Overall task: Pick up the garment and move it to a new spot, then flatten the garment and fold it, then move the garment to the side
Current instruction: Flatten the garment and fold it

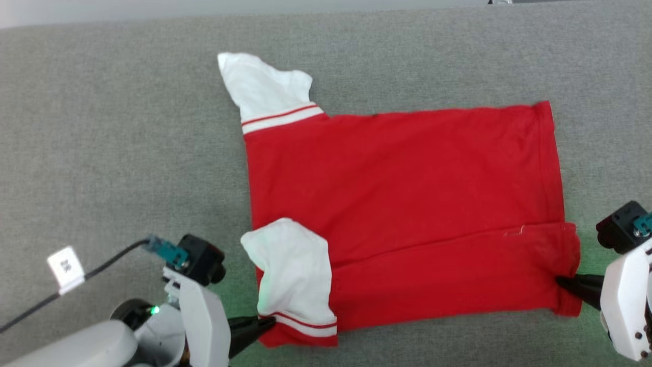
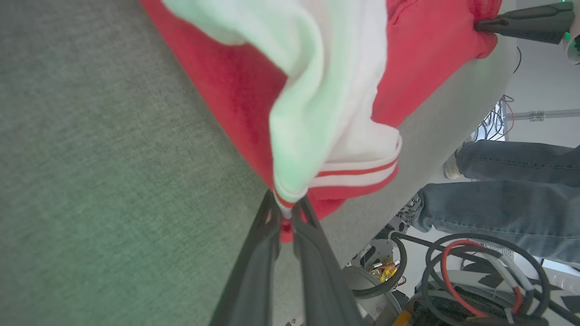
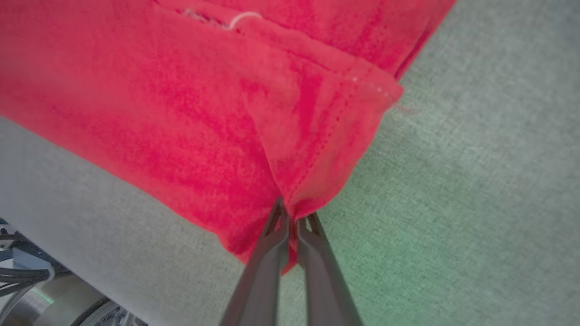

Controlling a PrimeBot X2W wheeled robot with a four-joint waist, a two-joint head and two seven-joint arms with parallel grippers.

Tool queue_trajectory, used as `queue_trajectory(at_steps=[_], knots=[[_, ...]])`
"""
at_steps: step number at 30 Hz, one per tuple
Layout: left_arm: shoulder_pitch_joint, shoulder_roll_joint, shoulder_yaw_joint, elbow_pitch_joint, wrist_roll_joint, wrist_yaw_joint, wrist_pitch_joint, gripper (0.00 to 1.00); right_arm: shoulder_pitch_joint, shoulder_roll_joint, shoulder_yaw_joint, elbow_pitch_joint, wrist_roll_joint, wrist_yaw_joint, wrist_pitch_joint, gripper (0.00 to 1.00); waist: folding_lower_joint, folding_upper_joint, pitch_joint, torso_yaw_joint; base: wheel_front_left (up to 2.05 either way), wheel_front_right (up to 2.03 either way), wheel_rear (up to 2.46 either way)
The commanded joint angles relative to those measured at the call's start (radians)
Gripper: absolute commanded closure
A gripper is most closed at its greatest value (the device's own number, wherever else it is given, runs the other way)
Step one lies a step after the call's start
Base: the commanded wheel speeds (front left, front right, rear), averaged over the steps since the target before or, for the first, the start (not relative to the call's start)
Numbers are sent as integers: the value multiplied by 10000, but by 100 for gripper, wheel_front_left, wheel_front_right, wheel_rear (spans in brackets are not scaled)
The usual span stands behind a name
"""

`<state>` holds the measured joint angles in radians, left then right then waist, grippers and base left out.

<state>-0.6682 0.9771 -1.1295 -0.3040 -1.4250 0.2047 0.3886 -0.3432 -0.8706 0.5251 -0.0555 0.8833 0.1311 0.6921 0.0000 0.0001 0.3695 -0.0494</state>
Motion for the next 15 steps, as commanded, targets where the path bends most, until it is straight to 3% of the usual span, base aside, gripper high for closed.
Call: queue_trajectory(at_steps=[1, 7, 8, 9, 11, 12, 15], knots=[[212, 133, -1, -158, 74, 149, -148, 100, 279, -57, -71, -73, 139, -4, 58, 100, 0, -1, -17, -43, 0, 0, 0], [572, 323, 60, -636, 62, 497, -572, 100, 713, 12, -554, -419, -38, -4, -5, 100, 0, -1, -100, -63, 0, 0, 0], [585, 332, 72, -651, 111, 527, -641, 100, 736, 57, -643, -438, -85, -4, -58, 92, 0, -1, -116, -46, 0, 0, 0], [592, 327, 87, -666, 150, 570, -718, 100, 717, 129, -769, -419, -169, -4, -168, 59, 0, -1, -137, -29, 0, 0, 0], [626, 300, 187, -673, 184, 630, -930, 44, 842, 231, -984, -373, -276, -4, -246, 0, 0, -1, -203, 20, 0, 0, 0], [649, 316, 240, -710, 232, 677, -1074, 3, 888, 327, -1146, -422, -286, -4, -338, 0, 0, -1, -243, 48, 0, 0, 0], [890, 391, 609, -775, 137, 892, -1924, 0, 1020, 539, -1818, -535, -386, -4, -766, 0, 0, -1, -347, 151, 0, 0, 0]])
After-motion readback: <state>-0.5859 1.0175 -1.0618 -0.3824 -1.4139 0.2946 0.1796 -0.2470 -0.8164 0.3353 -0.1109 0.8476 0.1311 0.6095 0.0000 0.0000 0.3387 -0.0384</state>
